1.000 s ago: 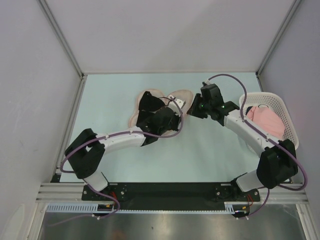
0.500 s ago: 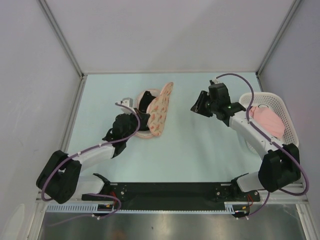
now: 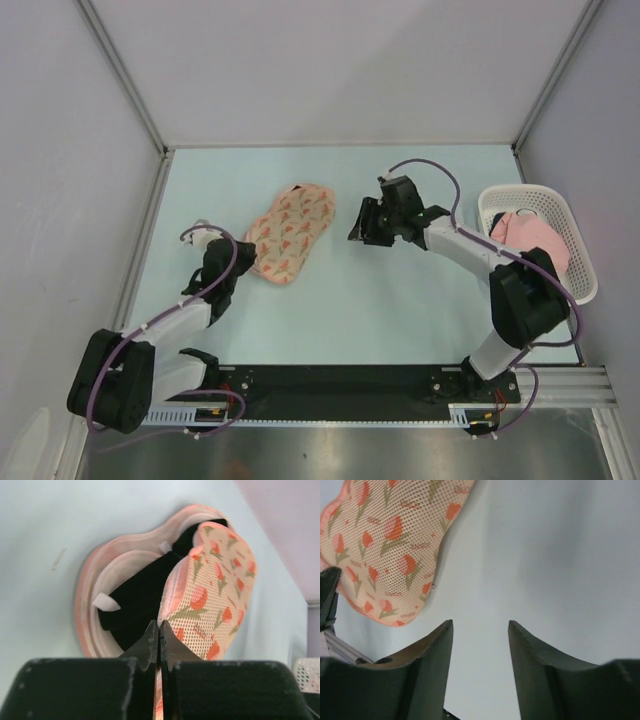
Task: Place the bra in the laundry bag and zip it closed
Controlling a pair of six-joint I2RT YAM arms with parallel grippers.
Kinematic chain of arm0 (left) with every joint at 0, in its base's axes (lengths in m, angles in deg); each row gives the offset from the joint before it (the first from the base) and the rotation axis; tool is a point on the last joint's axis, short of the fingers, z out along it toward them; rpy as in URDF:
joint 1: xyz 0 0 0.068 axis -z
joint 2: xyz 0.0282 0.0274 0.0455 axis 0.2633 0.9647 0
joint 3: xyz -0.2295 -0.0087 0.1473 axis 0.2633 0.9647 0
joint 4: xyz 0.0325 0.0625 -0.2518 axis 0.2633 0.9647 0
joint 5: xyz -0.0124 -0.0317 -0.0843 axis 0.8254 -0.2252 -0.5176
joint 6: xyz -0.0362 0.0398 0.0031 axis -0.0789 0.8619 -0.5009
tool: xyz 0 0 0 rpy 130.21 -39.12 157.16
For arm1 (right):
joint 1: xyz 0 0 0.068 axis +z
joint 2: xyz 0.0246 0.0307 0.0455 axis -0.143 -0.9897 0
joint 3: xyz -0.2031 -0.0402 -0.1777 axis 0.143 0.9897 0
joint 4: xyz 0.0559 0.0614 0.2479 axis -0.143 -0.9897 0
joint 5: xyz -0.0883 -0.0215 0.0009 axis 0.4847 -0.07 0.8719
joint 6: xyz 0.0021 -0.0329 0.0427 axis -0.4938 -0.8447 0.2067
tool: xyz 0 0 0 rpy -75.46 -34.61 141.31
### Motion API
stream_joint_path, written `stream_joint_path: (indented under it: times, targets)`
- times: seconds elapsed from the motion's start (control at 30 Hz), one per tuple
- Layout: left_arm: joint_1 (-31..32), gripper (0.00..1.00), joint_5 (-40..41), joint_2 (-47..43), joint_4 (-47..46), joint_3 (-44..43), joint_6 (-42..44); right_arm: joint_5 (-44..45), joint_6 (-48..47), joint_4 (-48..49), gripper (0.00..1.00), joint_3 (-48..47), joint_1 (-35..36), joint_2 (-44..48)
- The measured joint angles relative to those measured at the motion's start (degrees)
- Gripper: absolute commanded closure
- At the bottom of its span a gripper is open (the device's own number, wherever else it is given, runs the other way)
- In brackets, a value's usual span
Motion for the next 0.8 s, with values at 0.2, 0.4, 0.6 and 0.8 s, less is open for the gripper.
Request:
stream_joint_path:
  times: [0.2,0.4,0.6,0.8]
  targets:
    - [-4.42,0.81,-0.72,3.21,4.87,-2.91,0.20,-9.64,3.67,9.44,0.13,-1.81,0.96,-9.88]
    - [-6.73,0.33,-3.91,4.85,12.98,-9.94,5.97,-14.99,6.88,15.54,0.11,-6.43,1.60,-17.92]
    - [-6.97,0.15,-5.14,1.55,25.42,-19.78,14.60,-16.81,8.39,18.75,0.06,-6.82,1.62,-18.97]
    - [-9.38,0.20,-19.06,14.21,31.58,-40.87,31.71,-18.91,9.53,21.79,0.05,-6.80,1.38,-20.20]
